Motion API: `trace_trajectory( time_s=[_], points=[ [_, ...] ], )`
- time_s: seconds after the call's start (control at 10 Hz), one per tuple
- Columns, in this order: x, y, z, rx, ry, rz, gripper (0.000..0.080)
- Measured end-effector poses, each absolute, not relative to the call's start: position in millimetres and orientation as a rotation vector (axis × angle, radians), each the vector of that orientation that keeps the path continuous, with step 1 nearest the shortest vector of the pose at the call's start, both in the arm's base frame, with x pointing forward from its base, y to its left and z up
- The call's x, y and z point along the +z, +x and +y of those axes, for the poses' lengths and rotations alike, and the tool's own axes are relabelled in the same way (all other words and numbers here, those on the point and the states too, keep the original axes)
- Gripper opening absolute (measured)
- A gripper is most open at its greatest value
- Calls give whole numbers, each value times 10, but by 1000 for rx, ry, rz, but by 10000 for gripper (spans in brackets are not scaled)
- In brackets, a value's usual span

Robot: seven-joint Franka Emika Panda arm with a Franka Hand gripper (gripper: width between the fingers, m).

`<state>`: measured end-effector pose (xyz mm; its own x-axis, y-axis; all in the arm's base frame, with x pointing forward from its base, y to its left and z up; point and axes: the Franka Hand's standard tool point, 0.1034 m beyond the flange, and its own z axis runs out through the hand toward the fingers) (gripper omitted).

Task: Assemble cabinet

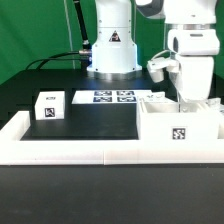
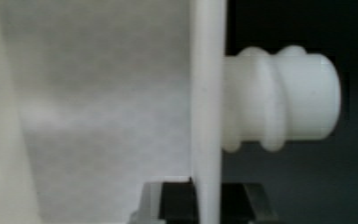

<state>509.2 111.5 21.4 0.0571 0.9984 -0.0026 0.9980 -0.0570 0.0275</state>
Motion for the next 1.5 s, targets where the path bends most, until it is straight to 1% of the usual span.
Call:
trace_trajectory(
  time_s=[0.3,0.8,1.0,1.1,1.2,1.3,1.5],
  points=[
    [215,5218,1210,7,2252,2160,35],
    [215,5221,1205,-23,2249,2172,35],
    [243,5191,1185,-11,2252,2164,35],
    [282,5185,1182,-2,2249,2161,207],
    [349,5182,1169,6,2245,2155,355],
    [435,5157,1158,11,2244,2146,355],
    [643,5021,1163,23,2238,2131,713]
  ],
)
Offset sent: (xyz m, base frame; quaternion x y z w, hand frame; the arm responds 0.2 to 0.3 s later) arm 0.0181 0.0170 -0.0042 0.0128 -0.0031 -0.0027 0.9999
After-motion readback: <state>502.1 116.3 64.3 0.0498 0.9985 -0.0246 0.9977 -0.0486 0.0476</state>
